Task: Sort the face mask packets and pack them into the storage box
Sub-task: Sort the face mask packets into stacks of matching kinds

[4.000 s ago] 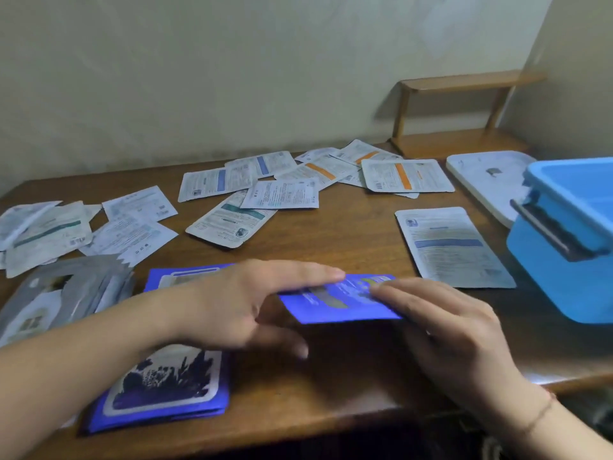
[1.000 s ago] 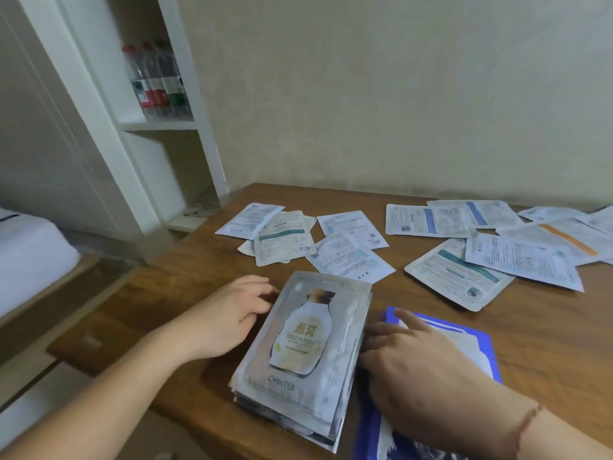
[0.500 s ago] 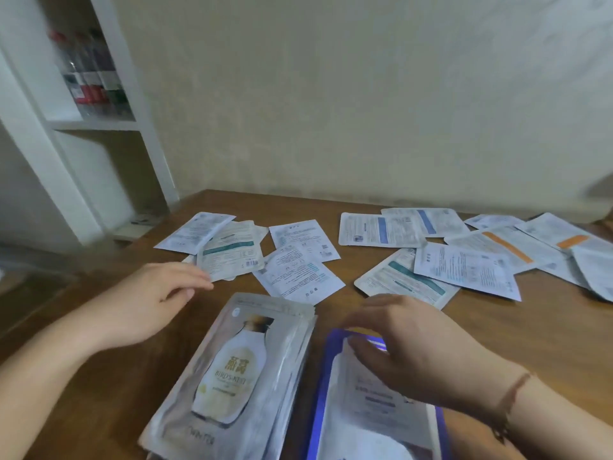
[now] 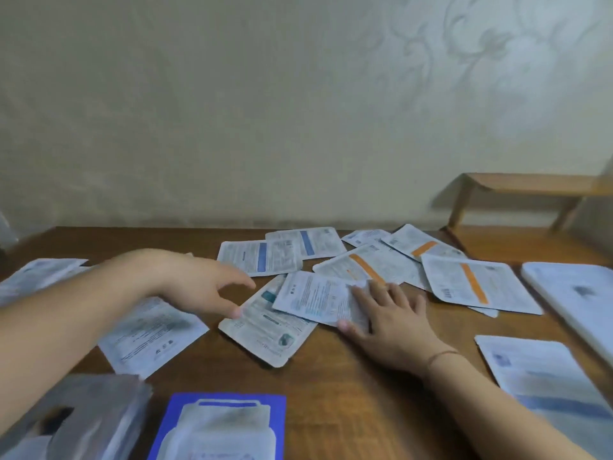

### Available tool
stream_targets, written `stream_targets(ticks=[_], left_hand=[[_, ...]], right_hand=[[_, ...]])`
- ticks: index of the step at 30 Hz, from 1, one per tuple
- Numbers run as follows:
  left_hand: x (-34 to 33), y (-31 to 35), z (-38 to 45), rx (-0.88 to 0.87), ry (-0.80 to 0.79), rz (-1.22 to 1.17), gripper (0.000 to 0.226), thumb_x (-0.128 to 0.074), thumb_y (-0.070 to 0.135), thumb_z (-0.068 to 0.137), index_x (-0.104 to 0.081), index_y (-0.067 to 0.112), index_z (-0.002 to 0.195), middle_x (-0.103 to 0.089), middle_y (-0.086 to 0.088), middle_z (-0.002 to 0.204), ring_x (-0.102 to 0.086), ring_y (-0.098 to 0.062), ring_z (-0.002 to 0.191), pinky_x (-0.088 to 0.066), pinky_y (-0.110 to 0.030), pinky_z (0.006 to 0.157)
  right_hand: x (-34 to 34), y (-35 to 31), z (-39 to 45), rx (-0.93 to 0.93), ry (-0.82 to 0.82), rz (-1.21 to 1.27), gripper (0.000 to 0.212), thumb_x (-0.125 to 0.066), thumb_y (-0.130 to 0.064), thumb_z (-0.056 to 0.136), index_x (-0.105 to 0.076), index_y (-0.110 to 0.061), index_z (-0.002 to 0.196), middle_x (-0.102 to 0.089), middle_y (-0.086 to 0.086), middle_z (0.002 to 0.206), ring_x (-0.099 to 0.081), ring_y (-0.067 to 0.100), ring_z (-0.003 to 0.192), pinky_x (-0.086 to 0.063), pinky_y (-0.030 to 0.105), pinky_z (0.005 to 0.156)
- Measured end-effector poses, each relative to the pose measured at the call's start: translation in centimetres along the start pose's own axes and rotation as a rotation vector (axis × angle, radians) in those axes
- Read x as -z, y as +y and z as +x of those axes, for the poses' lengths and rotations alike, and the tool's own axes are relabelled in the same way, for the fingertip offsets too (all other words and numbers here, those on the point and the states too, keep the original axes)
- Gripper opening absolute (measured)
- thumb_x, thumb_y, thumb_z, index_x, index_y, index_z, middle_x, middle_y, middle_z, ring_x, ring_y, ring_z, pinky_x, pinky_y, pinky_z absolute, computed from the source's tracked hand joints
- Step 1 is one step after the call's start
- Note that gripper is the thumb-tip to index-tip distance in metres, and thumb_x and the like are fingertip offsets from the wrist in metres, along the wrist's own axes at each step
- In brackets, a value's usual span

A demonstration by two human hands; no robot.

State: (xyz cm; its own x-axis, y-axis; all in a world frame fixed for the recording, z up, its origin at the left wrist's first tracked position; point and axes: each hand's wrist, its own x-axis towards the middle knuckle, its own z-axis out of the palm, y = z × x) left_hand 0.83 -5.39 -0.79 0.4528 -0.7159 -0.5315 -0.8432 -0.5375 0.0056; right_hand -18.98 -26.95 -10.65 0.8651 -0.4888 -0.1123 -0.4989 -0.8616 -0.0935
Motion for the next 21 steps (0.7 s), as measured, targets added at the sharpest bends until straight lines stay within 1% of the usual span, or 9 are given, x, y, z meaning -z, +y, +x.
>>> stream_targets(ticks=[1, 3, 6, 8, 10, 12, 14, 17, 21], left_hand=[[0.7, 1.9, 1.3, -0.023, -0.031, 0.013, 0.076, -0.056, 0.061, 0.09, -0.017, 0.044, 0.153, -0.014, 0.019, 0.161, -0.024, -0.012, 0.147, -0.027, -0.038, 0.119], [1.4, 5.4, 3.6, -0.1, -0.062, 0.034, 0.096, -0.062, 0.066, 0.082, -0.002, 0.044, 0.154, 0.001, 0.016, 0.164, -0.01, -0.015, 0.151, -0.019, -0.041, 0.121], [1.0, 9.7, 6.0, -0.217, -0.096, 0.07, 0.113, -0.067, 0.073, 0.071, 0.014, 0.055, 0.148, 0.021, 0.018, 0.161, 0.009, -0.015, 0.152, -0.01, -0.049, 0.122], [0.0, 11.2, 7.4, -0.23, -0.128, 0.154, 0.117, -0.069, 0.075, 0.068, 0.02, 0.06, 0.142, 0.029, 0.017, 0.159, 0.018, -0.019, 0.15, -0.008, -0.056, 0.121], [-0.8, 11.5, 8.3, -0.207, -0.13, 0.242, 0.122, -0.072, 0.074, 0.065, 0.024, 0.062, 0.139, 0.037, 0.018, 0.155, 0.026, -0.02, 0.147, -0.005, -0.061, 0.119], [-1.1, 10.7, 8.7, -0.186, -0.107, 0.238, 0.122, -0.073, 0.073, 0.065, 0.025, 0.064, 0.138, 0.038, 0.019, 0.153, 0.028, -0.02, 0.147, -0.004, -0.061, 0.119], [-1.2, 9.3, 8.9, -0.151, -0.082, 0.195, 0.122, -0.072, 0.076, 0.062, 0.025, 0.066, 0.135, 0.036, 0.02, 0.155, 0.026, -0.018, 0.147, -0.003, -0.059, 0.12], [-1.1, 7.1, 8.9, -0.071, -0.054, 0.147, 0.119, -0.06, 0.085, 0.047, 0.026, 0.067, 0.127, 0.032, 0.017, 0.157, 0.022, -0.017, 0.149, -0.004, -0.056, 0.121], [-0.8, 4.8, 9.0, -0.016, -0.009, 0.112, 0.13, -0.046, 0.098, 0.036, 0.02, 0.06, 0.142, 0.027, 0.014, 0.16, 0.015, -0.019, 0.151, -0.006, -0.054, 0.122]], right_hand=[[0.0, -0.5, -0.7, 0.022, -0.003, -0.018, 0.081, -0.017, -0.083, 0.08, -0.01, -0.041, 0.149, -0.012, -0.004, 0.159, -0.009, 0.026, 0.146, -0.011, 0.06, 0.113], [0.2, -1.3, -2.0, 0.082, -0.017, -0.035, 0.082, -0.019, -0.083, 0.081, -0.009, -0.039, 0.15, -0.016, -0.002, 0.158, -0.014, 0.028, 0.144, -0.011, 0.061, 0.112], [1.4, -0.8, -3.3, 0.13, -0.066, -0.009, 0.079, -0.028, -0.077, 0.086, -0.007, -0.04, 0.151, -0.013, -0.004, 0.161, -0.009, 0.026, 0.148, -0.006, 0.061, 0.115], [2.6, 1.5, -3.9, 0.082, -0.024, -0.023, 0.074, -0.033, -0.073, 0.088, -0.013, -0.041, 0.15, -0.008, -0.006, 0.163, -0.002, 0.026, 0.15, -0.006, 0.062, 0.116], [3.4, 5.2, -4.1, -0.075, 0.034, -0.008, 0.07, -0.036, -0.071, 0.088, -0.019, -0.041, 0.148, -0.003, -0.005, 0.163, 0.004, 0.028, 0.15, -0.006, 0.065, 0.115], [3.3, 9.1, -4.0, -0.282, 0.07, 0.042, 0.073, -0.034, -0.075, 0.085, -0.017, -0.041, 0.148, 0.004, -0.004, 0.163, 0.009, 0.031, 0.149, -0.008, 0.068, 0.112], [2.5, 11.7, -3.8, -0.401, 0.003, 0.1, 0.08, -0.029, -0.082, 0.081, -0.01, -0.043, 0.149, 0.009, -0.004, 0.163, 0.01, 0.033, 0.149, -0.008, 0.07, 0.111], [0.9, 11.6, -4.1, -0.366, -0.093, 0.122, 0.087, -0.023, -0.085, 0.079, -0.001, -0.041, 0.151, 0.014, -0.003, 0.163, 0.012, 0.035, 0.148, -0.004, 0.071, 0.11], [-0.3, 7.1, -5.9, -0.147, -0.079, 0.077, 0.086, -0.015, -0.084, 0.079, 0.003, -0.041, 0.151, 0.017, -0.004, 0.162, 0.016, 0.032, 0.148, 0.001, 0.07, 0.109]])
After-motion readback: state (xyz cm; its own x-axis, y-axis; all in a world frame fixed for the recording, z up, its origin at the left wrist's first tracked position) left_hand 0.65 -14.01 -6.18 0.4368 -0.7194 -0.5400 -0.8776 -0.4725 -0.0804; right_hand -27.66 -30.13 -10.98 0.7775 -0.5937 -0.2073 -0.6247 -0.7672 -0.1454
